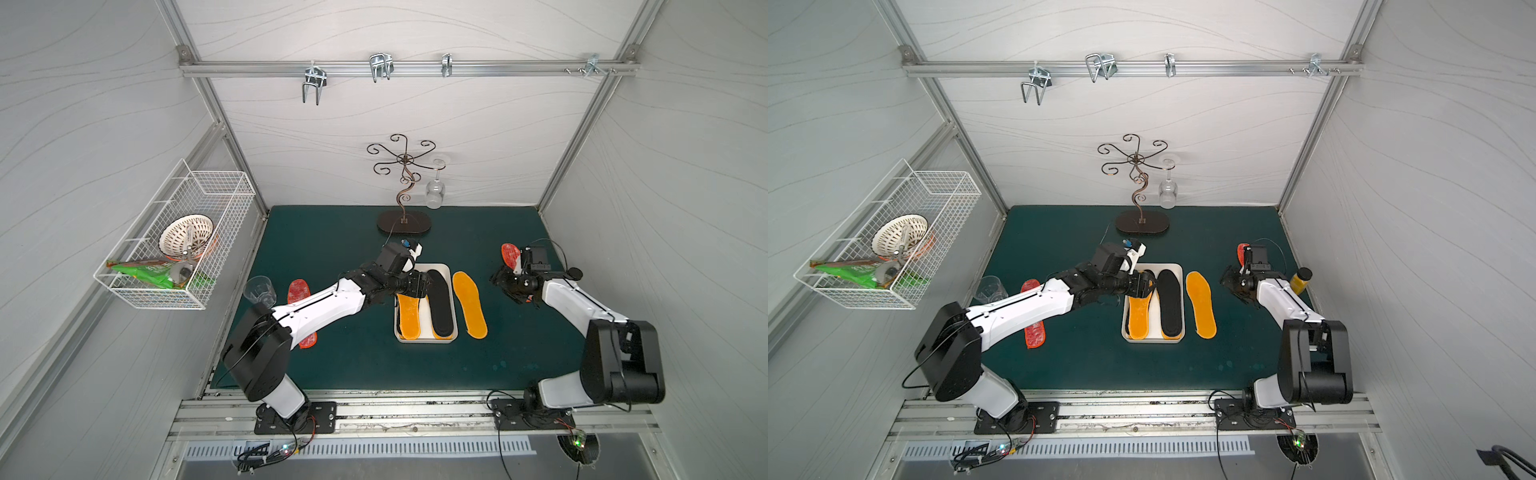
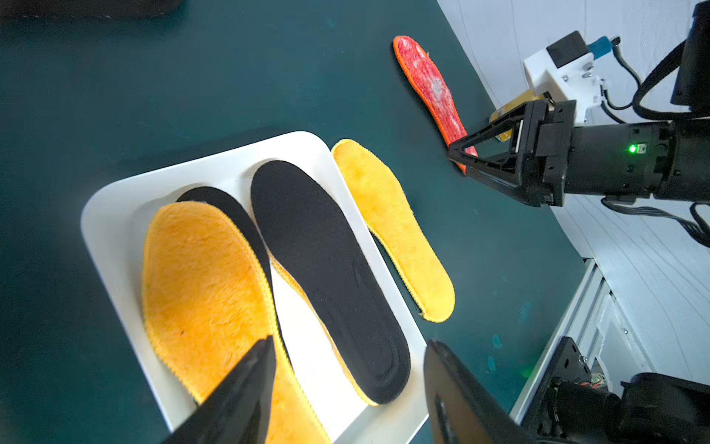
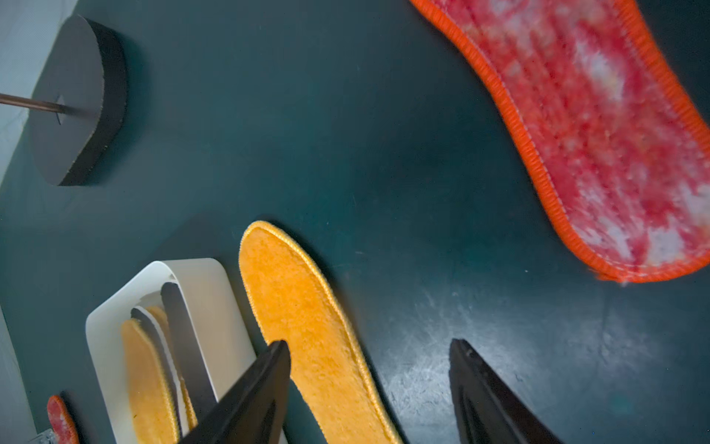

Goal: Put the insoles into the storage box
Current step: Move the insole to the center of the board, then pick up the insole from the center of the board.

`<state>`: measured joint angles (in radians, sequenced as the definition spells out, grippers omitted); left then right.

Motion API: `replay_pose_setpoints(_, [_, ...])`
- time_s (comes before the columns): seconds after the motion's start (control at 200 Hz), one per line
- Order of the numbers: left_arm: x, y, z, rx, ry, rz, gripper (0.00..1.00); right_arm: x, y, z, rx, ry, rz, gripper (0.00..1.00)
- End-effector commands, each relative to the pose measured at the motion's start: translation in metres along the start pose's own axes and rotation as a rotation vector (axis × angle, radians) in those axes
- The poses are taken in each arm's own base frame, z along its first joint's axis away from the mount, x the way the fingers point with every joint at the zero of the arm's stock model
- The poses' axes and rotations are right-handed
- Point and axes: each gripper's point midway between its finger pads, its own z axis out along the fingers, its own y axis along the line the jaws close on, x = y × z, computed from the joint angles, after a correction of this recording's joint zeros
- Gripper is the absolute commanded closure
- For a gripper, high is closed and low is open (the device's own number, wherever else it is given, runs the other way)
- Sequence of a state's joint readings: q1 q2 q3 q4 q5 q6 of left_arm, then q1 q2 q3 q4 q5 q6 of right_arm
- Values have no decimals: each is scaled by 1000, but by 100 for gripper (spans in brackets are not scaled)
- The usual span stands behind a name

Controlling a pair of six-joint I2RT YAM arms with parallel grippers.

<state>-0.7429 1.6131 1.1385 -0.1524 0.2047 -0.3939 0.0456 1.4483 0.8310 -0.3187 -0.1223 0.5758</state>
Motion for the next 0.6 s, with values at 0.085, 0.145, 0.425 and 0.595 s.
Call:
replay_pose_setpoints(0.085, [-17, -18, 14, 58, -5, 44, 34, 13, -4, 13, -22, 31, 5, 32])
replay_pose_setpoints(0.145, [-18, -18, 17, 54, 1, 54, 34, 14, -5, 14, -15, 29, 1, 32])
replay_pose_setpoints(0.425, [-20, -15, 42, 56, 39, 66, 34, 21, -2, 17, 2, 48, -22, 33])
replay_pose_setpoints(0.595, [-21, -4, 49, 63, 44, 14, 34, 31, 1, 25, 12, 78, -41, 35])
